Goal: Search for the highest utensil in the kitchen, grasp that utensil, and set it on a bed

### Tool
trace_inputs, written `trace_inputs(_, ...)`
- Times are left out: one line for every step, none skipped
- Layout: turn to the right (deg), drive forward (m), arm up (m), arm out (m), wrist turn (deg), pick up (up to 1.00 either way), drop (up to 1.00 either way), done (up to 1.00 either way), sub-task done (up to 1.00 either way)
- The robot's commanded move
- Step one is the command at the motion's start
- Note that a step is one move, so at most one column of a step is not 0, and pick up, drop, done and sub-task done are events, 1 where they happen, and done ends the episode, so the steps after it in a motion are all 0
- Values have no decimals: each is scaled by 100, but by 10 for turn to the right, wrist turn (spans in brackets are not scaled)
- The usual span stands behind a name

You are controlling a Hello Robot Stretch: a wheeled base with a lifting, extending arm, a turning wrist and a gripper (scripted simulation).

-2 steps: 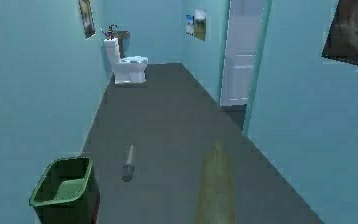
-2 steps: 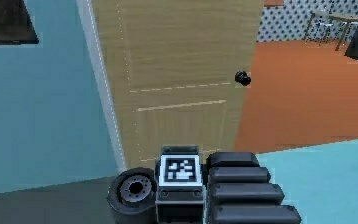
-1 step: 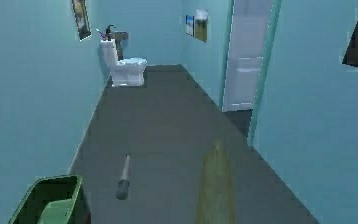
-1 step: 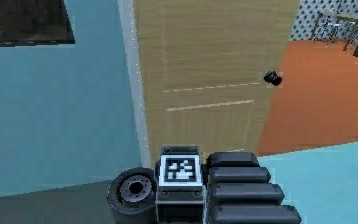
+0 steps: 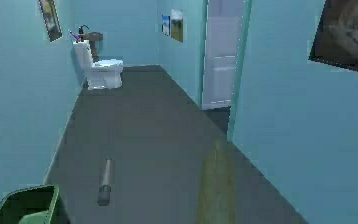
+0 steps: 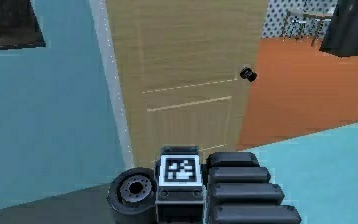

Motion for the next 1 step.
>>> trace_inputs(0, 100, 0, 0, 0, 0, 0, 0, 0)
